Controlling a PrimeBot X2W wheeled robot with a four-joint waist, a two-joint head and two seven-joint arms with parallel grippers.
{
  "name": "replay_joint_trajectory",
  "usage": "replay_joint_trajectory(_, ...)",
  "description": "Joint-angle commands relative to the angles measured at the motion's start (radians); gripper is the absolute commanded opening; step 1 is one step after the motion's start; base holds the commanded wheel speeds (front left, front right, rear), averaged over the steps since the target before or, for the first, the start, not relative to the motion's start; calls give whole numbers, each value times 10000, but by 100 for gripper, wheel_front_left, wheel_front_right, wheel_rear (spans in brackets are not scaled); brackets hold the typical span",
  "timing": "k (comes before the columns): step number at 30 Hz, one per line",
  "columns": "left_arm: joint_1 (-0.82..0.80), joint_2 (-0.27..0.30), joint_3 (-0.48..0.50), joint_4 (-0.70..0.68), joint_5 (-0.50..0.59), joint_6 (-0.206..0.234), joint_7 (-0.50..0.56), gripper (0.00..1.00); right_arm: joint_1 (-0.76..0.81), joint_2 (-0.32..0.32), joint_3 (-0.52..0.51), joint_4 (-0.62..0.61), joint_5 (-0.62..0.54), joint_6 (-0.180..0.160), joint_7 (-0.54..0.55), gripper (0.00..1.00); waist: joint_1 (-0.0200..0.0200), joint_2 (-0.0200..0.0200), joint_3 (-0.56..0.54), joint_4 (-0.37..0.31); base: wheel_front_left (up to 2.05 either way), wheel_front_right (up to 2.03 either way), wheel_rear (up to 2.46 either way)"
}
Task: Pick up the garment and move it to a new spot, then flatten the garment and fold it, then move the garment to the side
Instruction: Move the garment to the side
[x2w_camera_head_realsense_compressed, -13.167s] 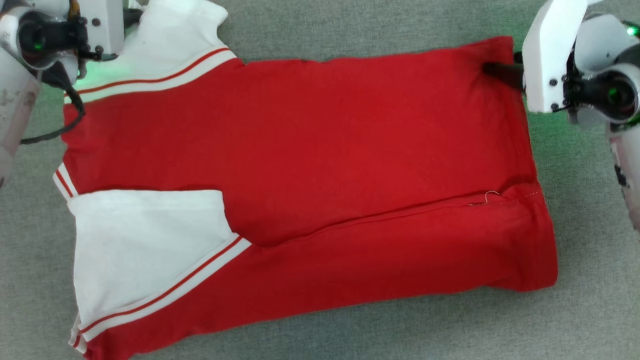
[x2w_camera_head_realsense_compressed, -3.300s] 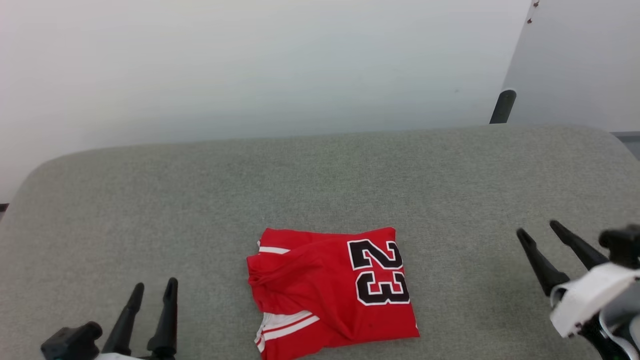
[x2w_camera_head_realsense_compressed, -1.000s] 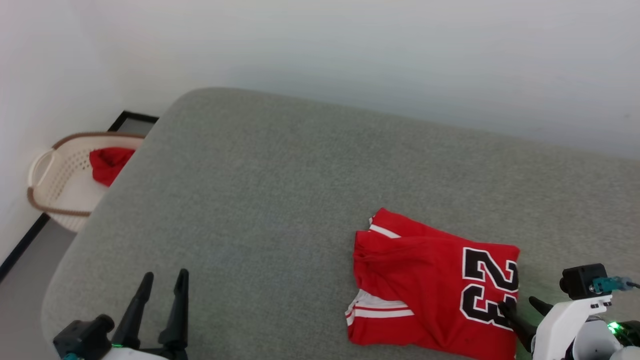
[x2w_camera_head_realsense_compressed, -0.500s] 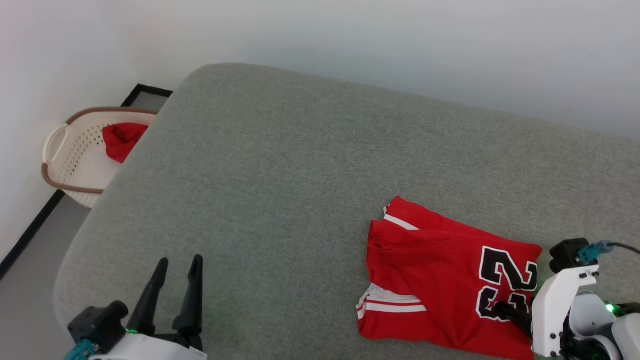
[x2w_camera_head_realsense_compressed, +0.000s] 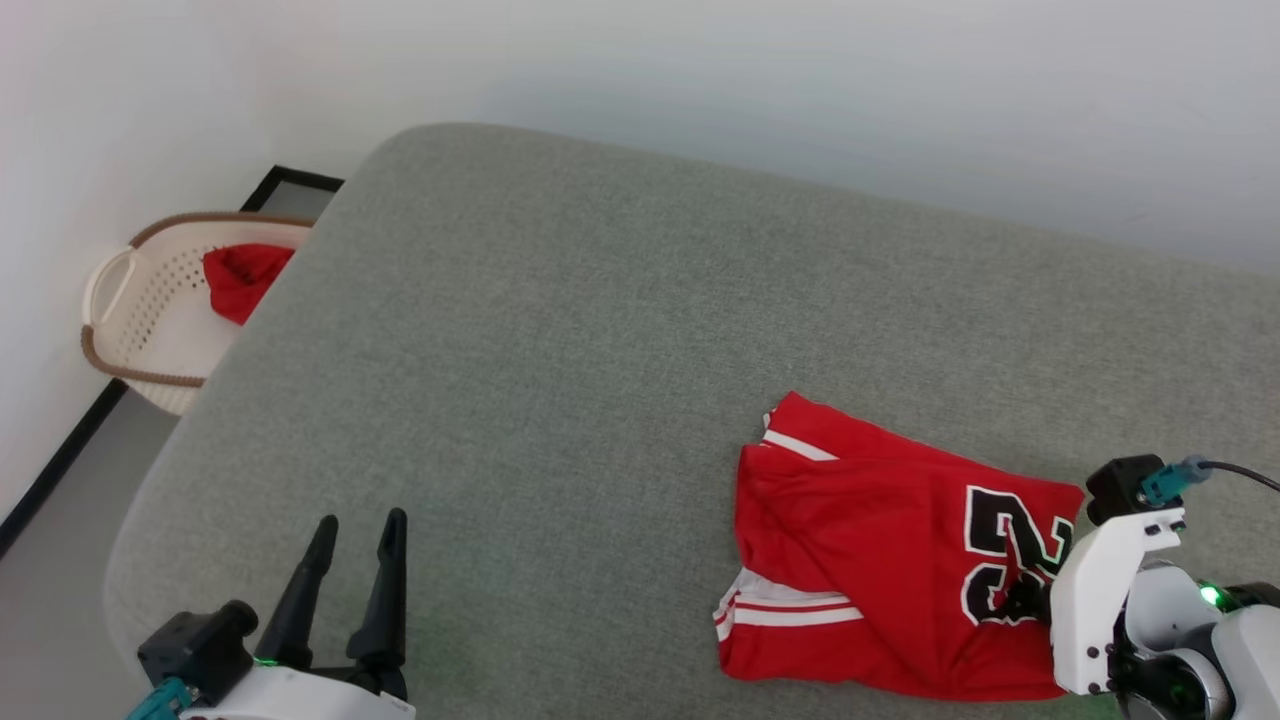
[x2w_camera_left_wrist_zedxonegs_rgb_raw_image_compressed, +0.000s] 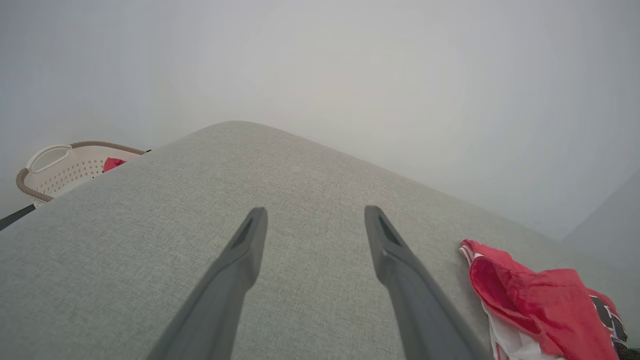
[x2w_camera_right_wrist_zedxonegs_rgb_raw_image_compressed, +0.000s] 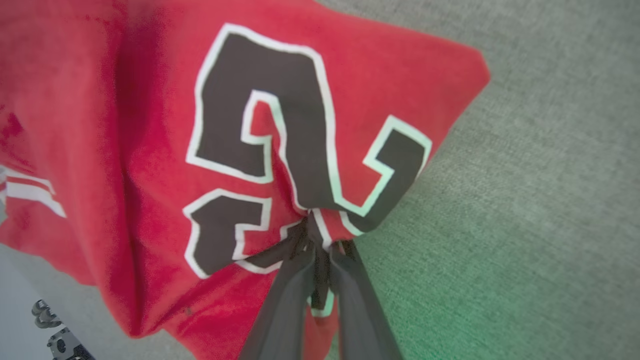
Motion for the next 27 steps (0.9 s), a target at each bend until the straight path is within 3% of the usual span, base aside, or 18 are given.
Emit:
replay_joint_trajectory(1,28,38,20,9,38,-26,11,100,-117,7,147,-126,86,-11,40,0,0,0,-116,-106,0,0,0)
replay_joint_trajectory(15,131,211,-109,-90,103,-26,12,100,-961,-925,539,-1129,132,-11,331,0,0,0,-657,-801,0,0,0)
replay_joint_trajectory(27,-401,184,-314,-250,219,-26,11,100,-2061,-1827,816,-1332,152,-11,186,0,0,0,-274,-1507,0,0,0)
